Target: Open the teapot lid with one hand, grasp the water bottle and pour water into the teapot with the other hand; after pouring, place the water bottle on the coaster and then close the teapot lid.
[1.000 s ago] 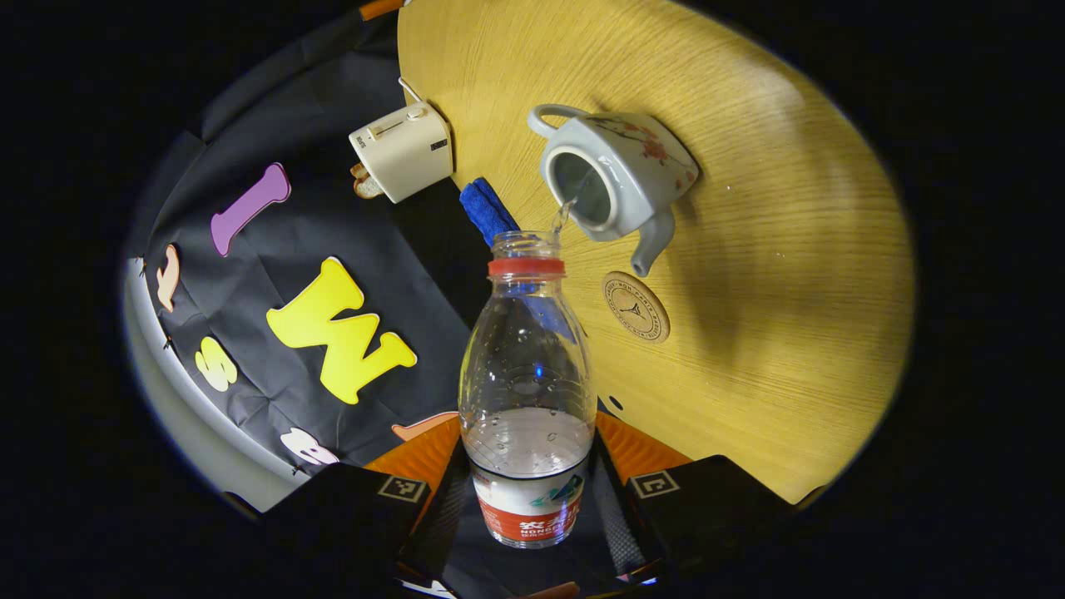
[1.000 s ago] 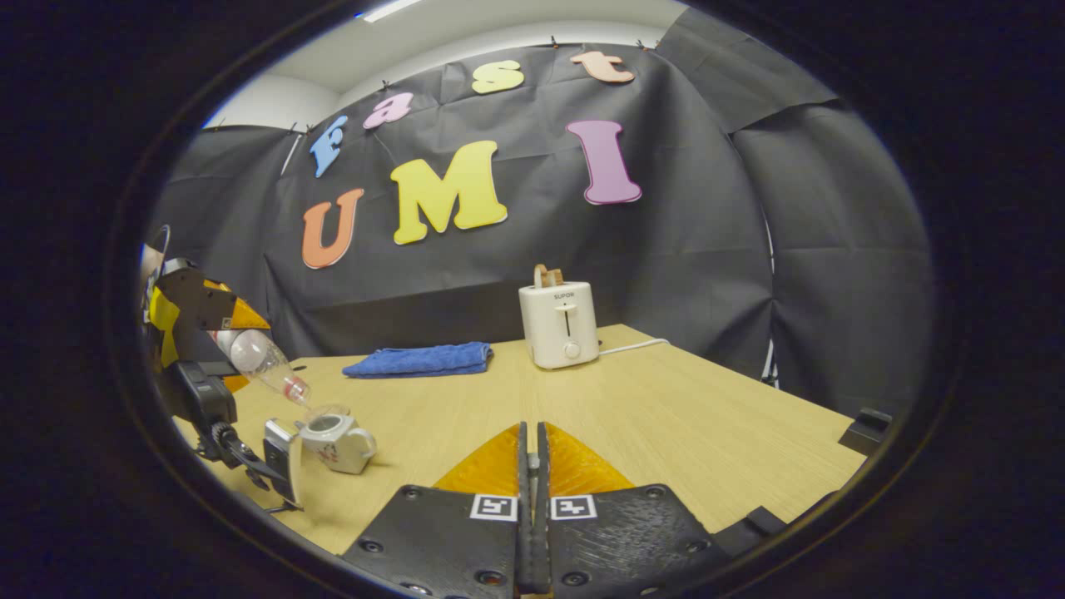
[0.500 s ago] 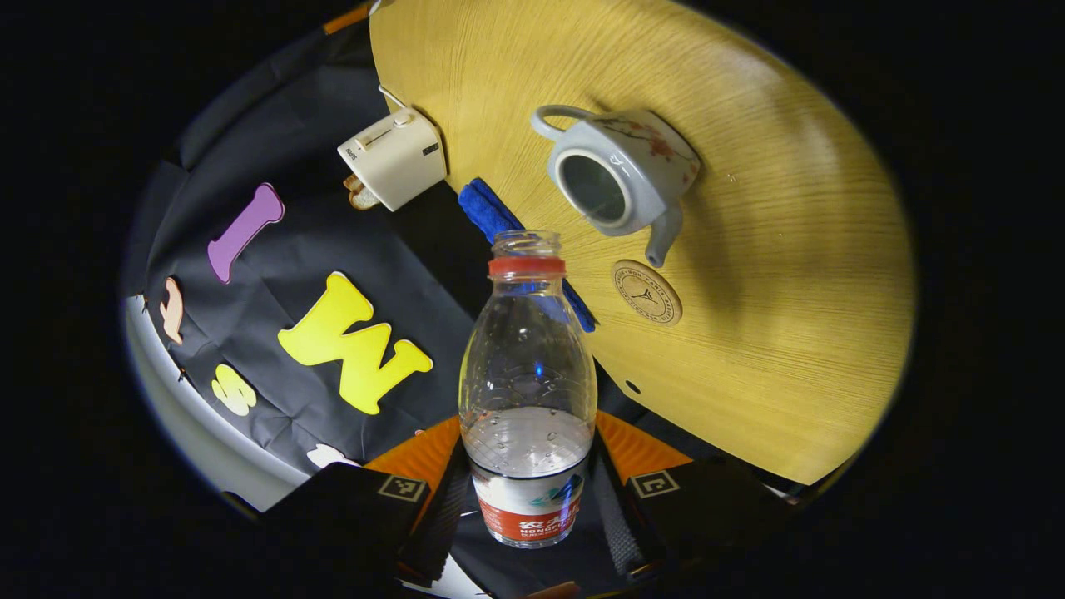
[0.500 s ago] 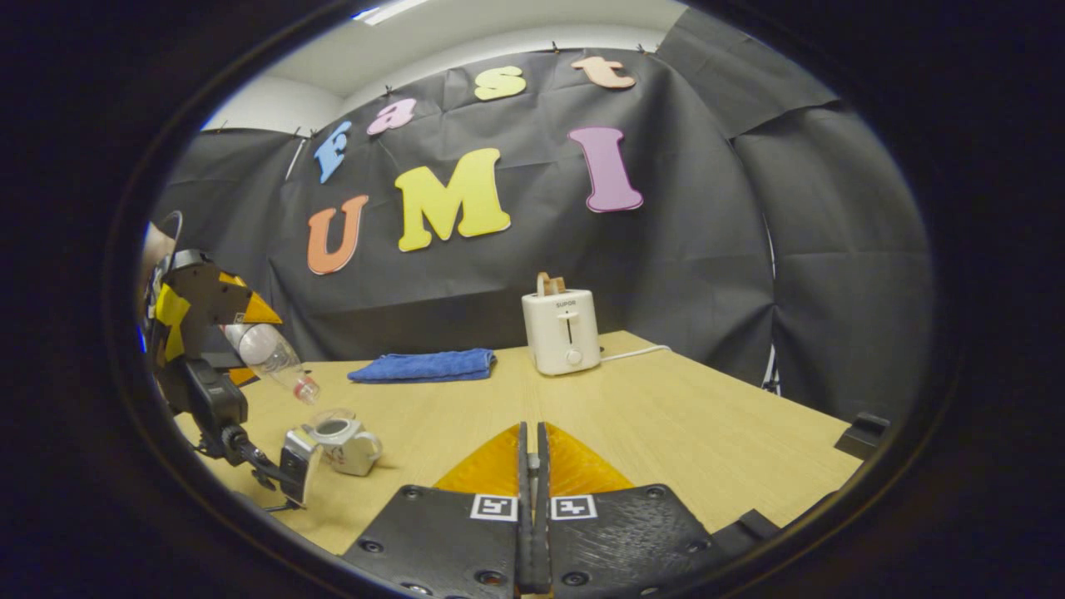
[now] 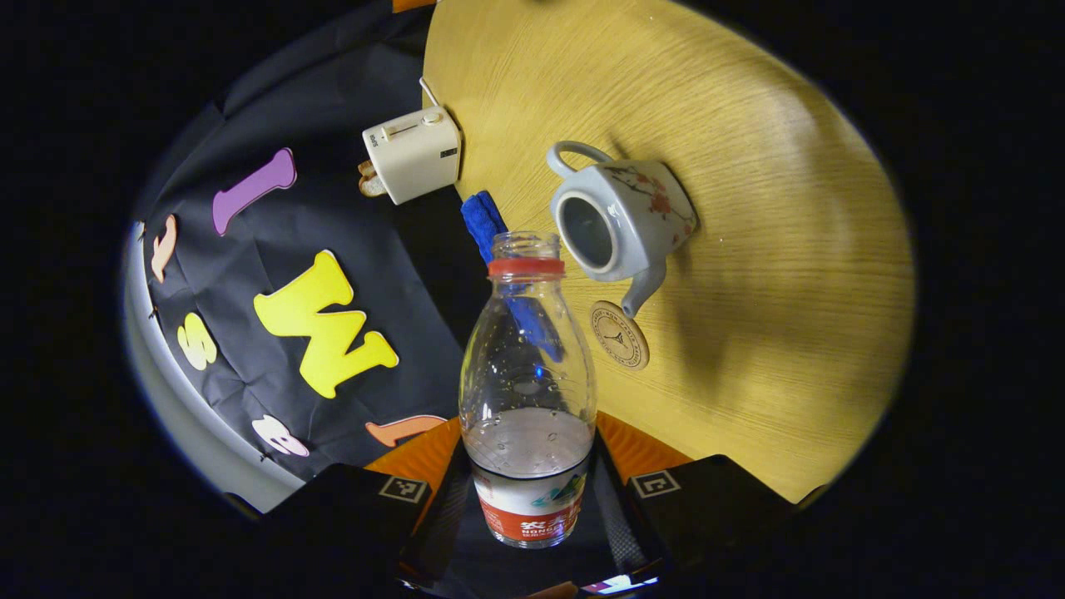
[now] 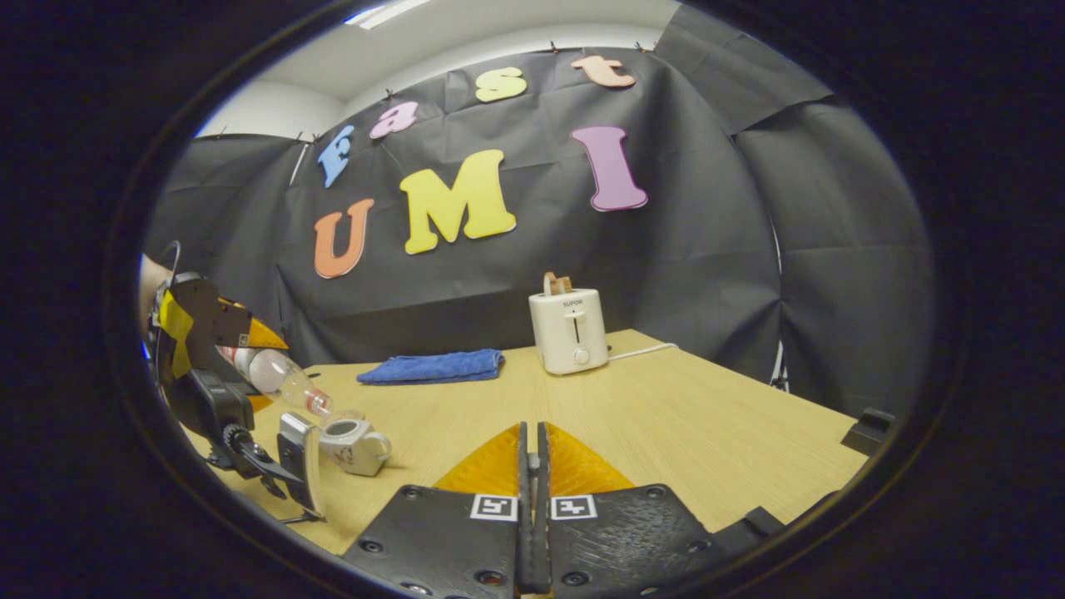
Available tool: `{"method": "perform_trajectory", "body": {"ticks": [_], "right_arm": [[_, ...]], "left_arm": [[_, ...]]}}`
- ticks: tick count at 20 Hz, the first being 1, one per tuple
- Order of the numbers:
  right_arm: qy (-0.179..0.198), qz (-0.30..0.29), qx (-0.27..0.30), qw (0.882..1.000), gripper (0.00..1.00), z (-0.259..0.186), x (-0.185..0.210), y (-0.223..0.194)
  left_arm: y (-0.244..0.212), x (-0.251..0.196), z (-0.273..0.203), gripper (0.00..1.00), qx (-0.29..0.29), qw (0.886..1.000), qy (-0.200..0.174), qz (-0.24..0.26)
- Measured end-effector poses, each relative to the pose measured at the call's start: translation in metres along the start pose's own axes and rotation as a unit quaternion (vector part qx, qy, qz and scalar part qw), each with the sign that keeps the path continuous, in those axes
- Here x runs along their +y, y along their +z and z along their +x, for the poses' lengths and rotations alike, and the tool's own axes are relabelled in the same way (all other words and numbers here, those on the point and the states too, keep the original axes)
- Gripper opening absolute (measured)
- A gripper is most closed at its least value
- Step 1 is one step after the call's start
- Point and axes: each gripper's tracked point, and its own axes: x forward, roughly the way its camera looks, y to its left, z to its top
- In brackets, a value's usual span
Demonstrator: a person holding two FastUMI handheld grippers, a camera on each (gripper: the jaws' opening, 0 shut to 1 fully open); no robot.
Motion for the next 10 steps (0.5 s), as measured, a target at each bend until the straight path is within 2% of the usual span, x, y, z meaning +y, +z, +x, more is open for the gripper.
{"method": "perform_trajectory", "body": {"ticks": [2,4,5,7,8,10], "right_arm": [[0.001,0.005,-0.004,1.000,0.00,0.000,0.000,0.002],[0.002,0.010,-0.003,1.000,0.00,0.001,0.000,0.002],[0.001,0.011,-0.002,1.000,0.00,0.001,0.000,0.003],[0.001,0.007,-0.001,1.000,0.00,0.003,0.001,0.001],[0.003,0.004,0.004,1.000,0.00,0.003,0.003,-0.002],[0.004,-0.002,0.011,1.000,0.00,0.003,0.006,-0.006]], "left_arm": [[-0.002,-0.010,0.004,0.74,-0.012,0.999,-0.004,-0.050],[-0.002,-0.017,0.009,0.74,-0.026,0.991,-0.009,-0.129],[-0.003,-0.020,0.011,0.76,-0.033,0.984,-0.011,-0.176],[0.005,-0.029,0.015,0.74,-0.048,0.962,-0.026,-0.267],[0.010,-0.030,0.018,0.76,-0.057,0.951,-0.031,-0.302],[0.013,-0.026,0.019,0.73,-0.068,0.931,-0.032,-0.357]]}}
